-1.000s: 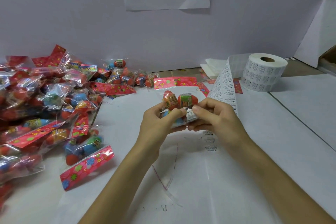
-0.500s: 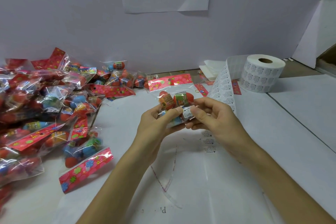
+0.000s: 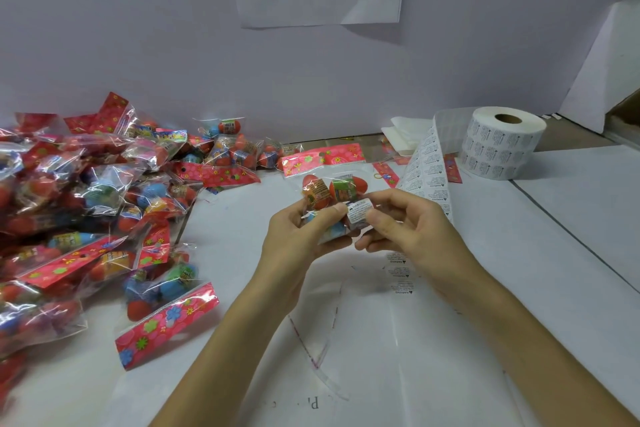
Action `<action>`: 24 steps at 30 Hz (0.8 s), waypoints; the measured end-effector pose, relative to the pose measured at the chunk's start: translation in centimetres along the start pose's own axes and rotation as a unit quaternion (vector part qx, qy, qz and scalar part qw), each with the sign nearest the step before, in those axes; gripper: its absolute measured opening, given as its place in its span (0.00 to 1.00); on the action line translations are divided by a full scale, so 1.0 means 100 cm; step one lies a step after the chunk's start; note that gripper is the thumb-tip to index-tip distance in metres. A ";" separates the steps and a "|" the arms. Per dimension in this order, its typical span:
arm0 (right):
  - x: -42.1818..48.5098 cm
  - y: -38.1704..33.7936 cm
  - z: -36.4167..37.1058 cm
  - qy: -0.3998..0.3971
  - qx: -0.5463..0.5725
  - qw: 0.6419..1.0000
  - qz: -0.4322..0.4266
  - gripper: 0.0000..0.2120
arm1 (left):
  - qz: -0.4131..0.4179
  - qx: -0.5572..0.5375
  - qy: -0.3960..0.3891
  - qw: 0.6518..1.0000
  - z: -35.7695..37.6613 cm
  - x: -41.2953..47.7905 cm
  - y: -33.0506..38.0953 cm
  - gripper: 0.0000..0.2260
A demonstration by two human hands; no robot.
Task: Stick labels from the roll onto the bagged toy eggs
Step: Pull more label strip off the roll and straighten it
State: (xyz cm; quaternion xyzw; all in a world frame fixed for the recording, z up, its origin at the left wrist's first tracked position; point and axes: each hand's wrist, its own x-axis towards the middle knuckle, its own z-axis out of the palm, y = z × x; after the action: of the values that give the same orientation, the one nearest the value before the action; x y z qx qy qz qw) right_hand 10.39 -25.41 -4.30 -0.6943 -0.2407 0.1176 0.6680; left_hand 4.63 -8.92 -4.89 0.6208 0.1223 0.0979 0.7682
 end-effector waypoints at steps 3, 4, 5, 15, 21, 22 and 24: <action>-0.001 0.000 0.000 0.000 0.006 1.000 0.000 0.11 | -0.002 0.002 0.017 1.000 0.002 0.000 0.000 0.11; -0.001 0.000 0.001 0.006 0.002 1.000 -0.001 0.12 | 0.000 0.005 0.018 1.000 0.003 -0.001 0.000 0.13; 0.000 0.001 0.001 0.011 -0.005 1.000 -0.002 0.12 | 0.003 0.007 0.014 1.000 0.004 -0.001 0.000 0.16; 0.000 0.001 0.004 0.051 -0.057 0.997 -0.011 0.05 | 0.027 0.036 -0.037 0.998 0.004 -0.002 -0.003 0.27; 0.001 0.000 0.001 0.027 -0.014 1.000 -0.004 0.06 | -0.005 -0.009 -0.057 0.998 0.000 0.000 -0.002 0.27; 0.001 0.001 0.002 0.034 -0.011 0.999 -0.005 0.06 | -0.010 -0.024 -0.056 0.998 0.001 -0.001 -0.003 0.27; 0.000 0.002 0.005 0.064 -0.011 0.998 -0.023 0.06 | -0.012 -0.033 -0.011 0.999 0.005 -0.003 -0.004 0.29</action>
State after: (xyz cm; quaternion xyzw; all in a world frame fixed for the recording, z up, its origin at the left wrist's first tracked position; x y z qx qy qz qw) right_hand 10.19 -24.96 -4.56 -0.7024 -0.2141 0.0548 0.6767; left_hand 4.50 -9.54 -5.18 0.5946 0.1175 0.0859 0.7907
